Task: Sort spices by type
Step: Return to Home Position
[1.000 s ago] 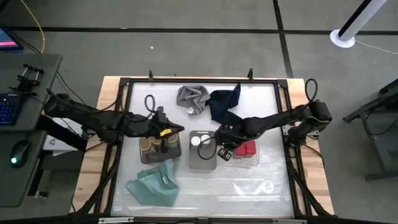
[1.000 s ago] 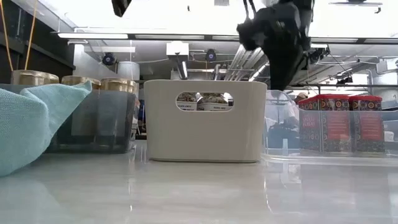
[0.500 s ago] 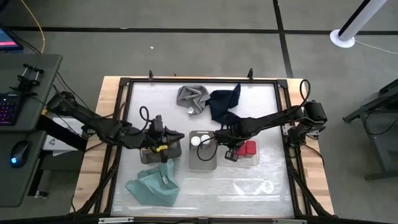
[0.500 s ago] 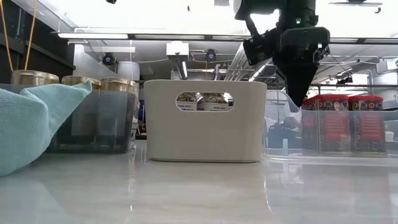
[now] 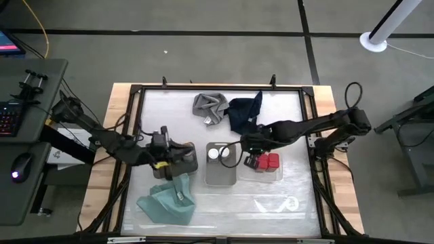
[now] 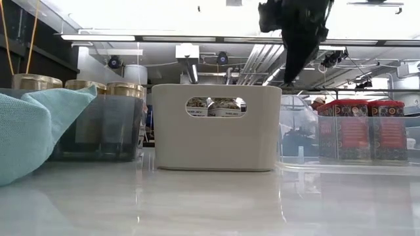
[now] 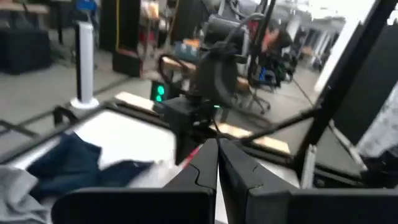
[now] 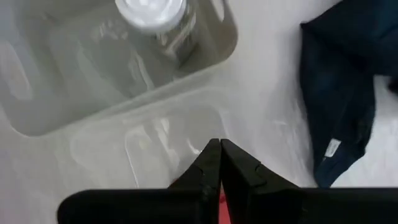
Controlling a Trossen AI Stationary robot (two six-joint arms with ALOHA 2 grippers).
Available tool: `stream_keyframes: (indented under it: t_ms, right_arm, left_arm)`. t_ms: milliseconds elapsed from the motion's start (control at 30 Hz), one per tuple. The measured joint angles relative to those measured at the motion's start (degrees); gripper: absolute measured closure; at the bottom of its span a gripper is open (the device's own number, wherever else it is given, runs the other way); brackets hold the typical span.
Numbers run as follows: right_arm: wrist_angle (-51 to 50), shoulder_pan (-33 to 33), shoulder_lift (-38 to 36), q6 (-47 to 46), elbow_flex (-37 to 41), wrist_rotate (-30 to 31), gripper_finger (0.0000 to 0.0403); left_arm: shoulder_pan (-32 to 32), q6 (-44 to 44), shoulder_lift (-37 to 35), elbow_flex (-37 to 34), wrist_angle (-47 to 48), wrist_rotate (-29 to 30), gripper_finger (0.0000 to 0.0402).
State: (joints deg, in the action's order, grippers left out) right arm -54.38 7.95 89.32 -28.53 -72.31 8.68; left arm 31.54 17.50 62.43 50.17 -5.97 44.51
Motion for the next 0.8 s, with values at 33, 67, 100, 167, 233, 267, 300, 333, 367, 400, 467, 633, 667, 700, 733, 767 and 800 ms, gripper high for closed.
stream_keyframes:
  t_ms: [33,67,100,167,233,267,300,333,367,400,467,633,667,700,733,767,800]
  right_arm:
    - [0.27,-0.12,-0.74,-0.40,0.00,0.12,0.0402]
    - [0.66,-0.39,-1.47,-1.21,0.00,0.18,0.0402]
    - [1.17,-0.63,-2.06,-1.93,0.00,0.17,0.0402]
    - [1.85,-1.06,-3.18,-3.43,0.00,0.09,0.0402]
    - [2.24,-1.39,-3.82,-4.67,0.00,0.04,0.0403]
    - [2.38,-1.39,-4.05,-5.21,0.00,-0.05,0.0403]
    - [2.39,-1.38,-4.25,-5.79,0.00,-0.19,0.0403]
    - [2.40,-1.33,-4.36,-6.21,0.00,-0.24,0.0403]
    - [2.52,-1.32,-4.42,-6.66,0.00,-0.41,0.0403]
    - [2.50,-1.32,-4.42,-7.40,0.00,-0.82,0.0403]
    - [2.47,-1.32,-4.40,-8.79,0.00,-1.41,0.0403]
    - [2.47,-1.32,-4.38,-12.97,0.00,-1.65,0.0403]
    - [2.49,-1.32,-4.38,-13.42,0.00,-1.66,0.0403]
    - [2.53,-1.32,-4.38,-13.83,0.00,-1.68,0.0403]
    - [2.62,-1.34,-4.38,-14.24,0.00,-1.73,0.0403]
    - [2.65,-1.32,-4.38,-14.80,0.00,-1.90,0.0403]
    - [2.63,-1.32,-4.38,-15.30,0.00,-1.92,0.0403]
  left_arm:
    - [-0.78,-1.10,-1.35,-2.14,-2.28,-0.17,0.0401]
    - [-2.16,-1.54,-2.89,-4.78,-5.38,-1.84,0.0401]
    - [-3.98,-1.84,-4.66,-7.93,-9.12,-4.50,0.0401]
    - [-8.57,-2.68,-8.15,-14.79,-18.28,-11.17,0.0401]
    - [-14.26,-3.09,-11.47,-21.43,-27.65,-17.60,0.0401]
    - [-17.58,-3.11,-13.22,-24.13,-31.37,-20.28,0.0401]
    - [-20.88,-3.07,-14.88,-26.59,-34.22,-22.85,0.0401]
    - [-24.27,-2.38,-16.58,-28.64,-35.68,-25.03,0.0401]
    - [-27.52,-1.19,-18.34,-30.29,-36.02,-27.31,0.0401]
    - [-30.33,0.25,-19.97,-31.83,-35.75,-29.82,0.0401]
    - [-34.82,3.13,-23.06,-34.73,-34.76,-33.76,0.0402]
    - [-38.72,8.52,-30.40,-42.71,-34.47,-36.52,0.0401]
    - [-38.52,9.39,-32.06,-44.36,-34.66,-36.53,0.0401]
    - [-38.25,10.43,-33.73,-45.94,-34.46,-36.49,0.0401]
    - [-37.89,11.18,-35.40,-47.15,-34.50,-36.51,0.0402]
    - [-37.45,11.87,-37.08,-48.20,-34.56,-36.52,0.0401]
    - [-36.98,12.40,-38.71,-49.24,-34.59,-36.48,0.0402]
